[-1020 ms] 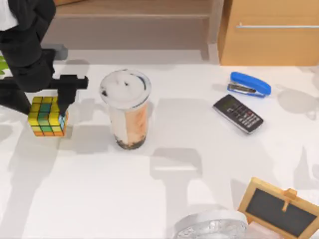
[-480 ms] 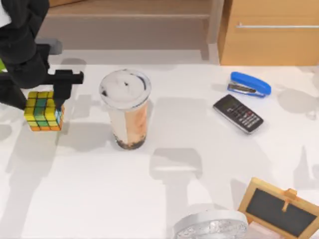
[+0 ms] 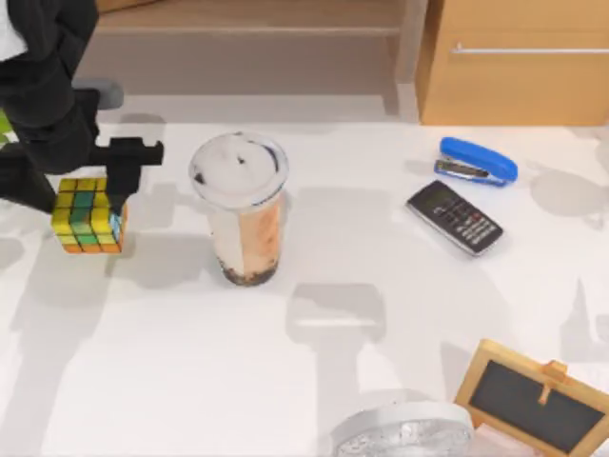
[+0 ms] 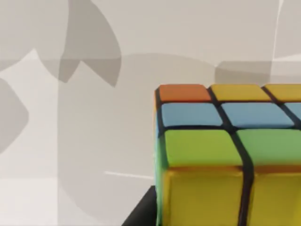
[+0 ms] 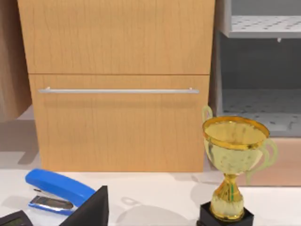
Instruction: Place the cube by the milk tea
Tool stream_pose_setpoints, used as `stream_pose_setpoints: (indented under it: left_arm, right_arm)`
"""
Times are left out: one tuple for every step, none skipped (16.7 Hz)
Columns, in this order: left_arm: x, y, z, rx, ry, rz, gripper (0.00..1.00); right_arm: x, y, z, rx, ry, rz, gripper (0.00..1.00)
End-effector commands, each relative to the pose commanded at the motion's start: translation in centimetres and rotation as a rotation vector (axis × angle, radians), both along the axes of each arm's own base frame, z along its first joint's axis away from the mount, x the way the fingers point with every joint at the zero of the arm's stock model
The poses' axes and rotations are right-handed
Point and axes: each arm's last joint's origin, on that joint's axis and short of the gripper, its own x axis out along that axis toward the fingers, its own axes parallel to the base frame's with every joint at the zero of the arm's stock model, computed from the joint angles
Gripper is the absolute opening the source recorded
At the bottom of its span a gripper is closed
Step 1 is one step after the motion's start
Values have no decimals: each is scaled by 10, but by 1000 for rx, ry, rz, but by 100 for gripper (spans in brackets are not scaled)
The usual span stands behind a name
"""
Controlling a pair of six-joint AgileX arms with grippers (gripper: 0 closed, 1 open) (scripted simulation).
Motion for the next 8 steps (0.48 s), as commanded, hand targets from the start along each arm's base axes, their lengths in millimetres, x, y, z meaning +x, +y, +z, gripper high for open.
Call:
stream_pose_setpoints:
  left_arm:
    - [-1, -2, -5, 1, 13, -5, 0]
    - [-2, -3, -10, 2, 30, -9, 0]
    - [-3, -4, -16, 4, 48, -12, 0]
    - [-3, -5, -18, 4, 54, -13, 0]
    - [-3, -5, -18, 4, 54, -13, 0]
    - [-3, -5, -18, 4, 54, -13, 0]
    - [-3, -5, -18, 4, 54, -13, 0]
    - [-3, -5, -18, 4, 54, -13, 0]
  right_arm:
    - [0, 0, 0, 0, 0, 0, 100]
    - [0, 0, 0, 0, 0, 0, 100]
    - [0, 0, 0, 0, 0, 0, 100]
    - [0, 0, 0, 0, 0, 0, 100]
    - [0, 0, 0, 0, 0, 0, 100]
    - [0, 0, 0, 0, 0, 0, 100]
    - [0, 0, 0, 0, 0, 0, 100]
    - [0, 0, 0, 0, 0, 0, 100]
